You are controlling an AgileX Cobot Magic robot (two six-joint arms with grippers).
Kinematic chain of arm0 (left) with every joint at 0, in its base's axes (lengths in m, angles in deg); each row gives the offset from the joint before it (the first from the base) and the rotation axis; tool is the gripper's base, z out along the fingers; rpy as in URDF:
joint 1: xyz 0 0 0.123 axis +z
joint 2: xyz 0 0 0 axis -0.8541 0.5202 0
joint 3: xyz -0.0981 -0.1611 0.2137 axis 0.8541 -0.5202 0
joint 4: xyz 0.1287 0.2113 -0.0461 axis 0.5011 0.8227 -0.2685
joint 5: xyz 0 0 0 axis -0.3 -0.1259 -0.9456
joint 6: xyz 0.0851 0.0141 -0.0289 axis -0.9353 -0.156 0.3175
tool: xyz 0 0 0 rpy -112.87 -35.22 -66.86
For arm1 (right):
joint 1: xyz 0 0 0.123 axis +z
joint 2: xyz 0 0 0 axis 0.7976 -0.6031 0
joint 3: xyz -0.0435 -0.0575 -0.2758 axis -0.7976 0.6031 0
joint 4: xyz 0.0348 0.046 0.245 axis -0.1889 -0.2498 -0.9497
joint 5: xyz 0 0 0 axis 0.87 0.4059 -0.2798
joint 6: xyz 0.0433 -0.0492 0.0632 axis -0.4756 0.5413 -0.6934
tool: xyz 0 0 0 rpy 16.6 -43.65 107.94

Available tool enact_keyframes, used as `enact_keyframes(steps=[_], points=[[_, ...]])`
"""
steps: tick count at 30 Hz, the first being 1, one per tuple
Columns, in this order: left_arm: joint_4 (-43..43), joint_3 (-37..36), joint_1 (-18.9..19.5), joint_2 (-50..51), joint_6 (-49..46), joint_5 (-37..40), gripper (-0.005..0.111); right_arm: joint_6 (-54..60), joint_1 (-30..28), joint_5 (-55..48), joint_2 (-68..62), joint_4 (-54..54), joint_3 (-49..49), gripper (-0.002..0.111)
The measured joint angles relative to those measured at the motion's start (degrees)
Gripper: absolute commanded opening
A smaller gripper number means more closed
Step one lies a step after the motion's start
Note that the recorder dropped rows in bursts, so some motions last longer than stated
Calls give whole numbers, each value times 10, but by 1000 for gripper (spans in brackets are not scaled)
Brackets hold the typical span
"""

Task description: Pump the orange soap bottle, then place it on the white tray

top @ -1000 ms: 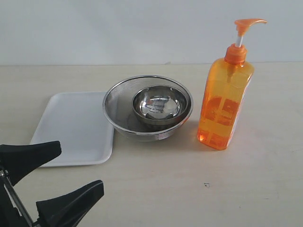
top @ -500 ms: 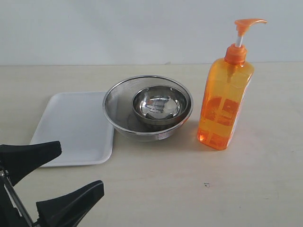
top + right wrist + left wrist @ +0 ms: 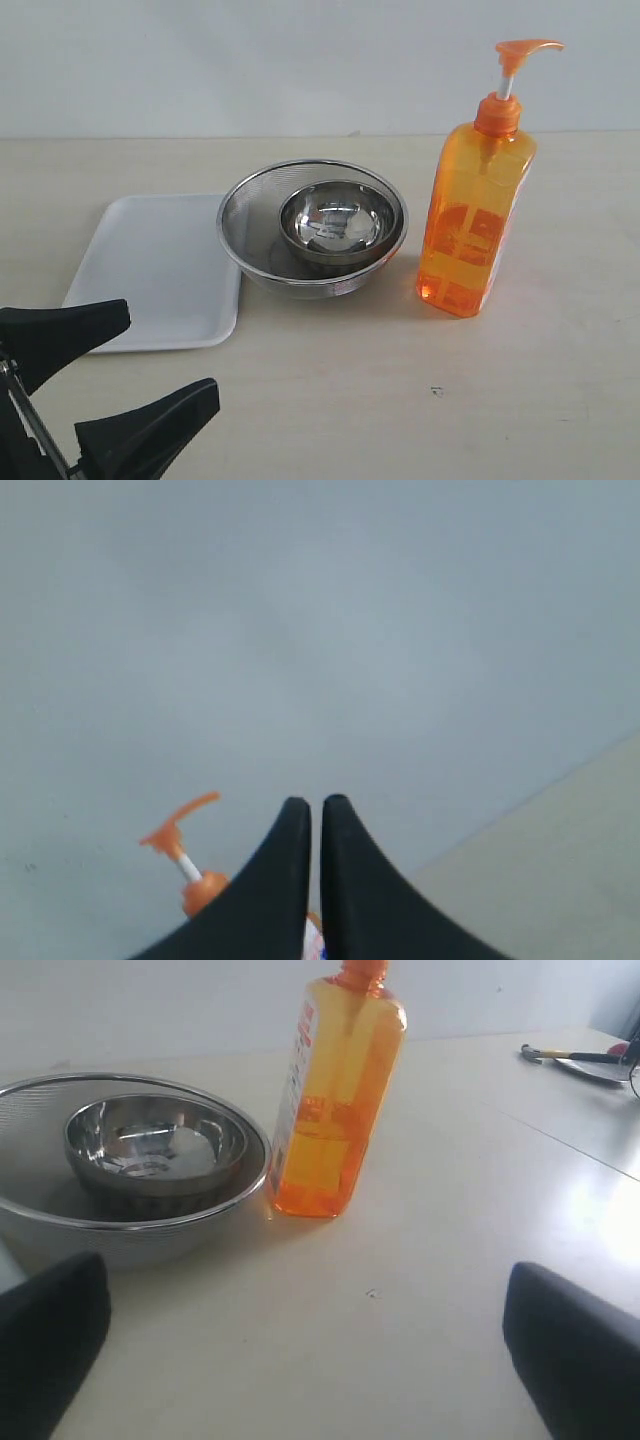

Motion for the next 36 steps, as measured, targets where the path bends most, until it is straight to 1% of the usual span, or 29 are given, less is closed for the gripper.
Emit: enact_keyframes(steps=[4,6,8,10,13,14,17,20,24,27,32,36], points=[[0,0,0,0,0,0,105,-79,0,54,0,4,0,0],[0,0,0,0,0,0,105,-103,0,79,0,54,0,0],[0,0,0,0,0,0,105,-161,2,86,0,155,-8,0],[0,0,0,0,0,0,105,-234,8,87,-6,282,-31,0],[0,0,0,0,0,0,105,-336,11,97,-59,440,-86,0],[0,0,0,0,0,0,105,-364,11,104,-86,480,-102,0],[0,0,0,0,0,0,105,-409,11,132,-177,548,-132,0],[0,0,0,0,0,0,105,-409,11,158,-284,573,-150,0],[0,0,0,0,0,0,105,-384,11,174,-430,575,-184,0],[0,0,0,0,0,0,105,-376,11,210,-518,576,-221,0],[0,0,0,0,0,0,105,-374,11,223,-617,587,-285,0],[0,0,0,0,0,0,105,-369,11,222,-650,613,-326,0]])
